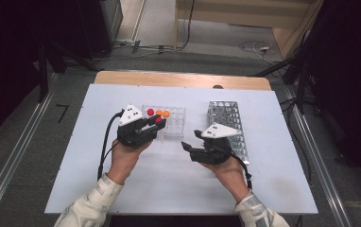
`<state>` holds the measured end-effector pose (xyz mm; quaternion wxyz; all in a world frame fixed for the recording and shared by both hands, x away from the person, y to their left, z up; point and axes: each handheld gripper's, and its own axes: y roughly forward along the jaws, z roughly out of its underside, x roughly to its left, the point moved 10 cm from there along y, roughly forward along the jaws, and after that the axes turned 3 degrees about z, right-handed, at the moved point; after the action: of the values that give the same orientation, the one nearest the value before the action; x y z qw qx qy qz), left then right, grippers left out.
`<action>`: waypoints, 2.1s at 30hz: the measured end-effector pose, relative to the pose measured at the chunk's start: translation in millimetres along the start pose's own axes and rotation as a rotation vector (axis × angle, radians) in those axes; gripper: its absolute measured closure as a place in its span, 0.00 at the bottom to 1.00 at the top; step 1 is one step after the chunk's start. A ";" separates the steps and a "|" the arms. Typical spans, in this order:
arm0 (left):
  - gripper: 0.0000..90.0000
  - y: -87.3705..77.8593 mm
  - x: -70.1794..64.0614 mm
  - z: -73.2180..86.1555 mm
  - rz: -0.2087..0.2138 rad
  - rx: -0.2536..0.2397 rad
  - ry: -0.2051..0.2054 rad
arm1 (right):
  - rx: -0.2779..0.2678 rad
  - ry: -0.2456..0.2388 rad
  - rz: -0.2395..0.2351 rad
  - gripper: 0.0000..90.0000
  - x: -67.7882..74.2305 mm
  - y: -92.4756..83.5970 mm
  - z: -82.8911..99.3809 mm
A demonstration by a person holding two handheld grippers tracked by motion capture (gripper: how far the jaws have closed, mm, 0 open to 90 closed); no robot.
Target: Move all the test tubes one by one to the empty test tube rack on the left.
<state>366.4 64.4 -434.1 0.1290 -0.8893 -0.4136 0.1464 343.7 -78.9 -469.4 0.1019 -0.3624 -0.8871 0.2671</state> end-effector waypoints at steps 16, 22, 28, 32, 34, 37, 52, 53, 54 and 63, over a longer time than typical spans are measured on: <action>0.78 -16.9 29.0 -14.1 -0.071 -0.035 -0.024 | -0.008 0.058 0.081 0.33 -38.3 -33.6 29.7; 0.78 -19.1 40.2 -24.0 -0.103 -0.045 -0.027 | -0.020 0.073 0.096 0.33 -46.8 -41.4 32.5; 0.78 -15.2 53.3 -28.9 -0.139 -0.042 -0.041 | -0.024 0.080 0.099 0.33 -48.5 -43.0 32.2; 0.78 -13.2 59.9 -31.6 -0.158 -0.047 -0.047 | -0.022 0.078 0.100 0.33 -49.1 -42.9 32.8; 0.78 -12.8 63.0 -32.7 -0.167 -0.045 -0.045 | -0.023 0.082 0.100 0.33 -49.3 -43.5 32.6; 0.78 -11.5 68.1 -34.0 -0.183 -0.049 -0.049 | -0.027 0.086 0.103 0.33 -50.0 -44.3 32.1; 0.78 -1.2 78.6 -26.9 -0.224 -0.041 -0.035 | -0.032 0.090 0.109 0.34 -53.1 -47.0 32.6; 0.78 -0.6 78.6 -26.0 -0.225 -0.043 -0.034 | -0.032 0.091 0.109 0.34 -52.9 -46.9 32.6; 0.78 0.2 78.2 -24.7 -0.222 -0.043 -0.033 | -0.031 0.090 0.109 0.34 -52.7 -46.8 32.7; 0.77 9.9 79.1 -5.4 -0.229 -0.020 -0.037 | -0.031 0.091 0.111 0.34 -53.5 -46.9 33.2</action>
<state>423.9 118.9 -444.8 0.1283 -0.8347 -0.5162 0.1427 342.0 -157.3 -470.8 0.1218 -0.4244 -0.8640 0.2419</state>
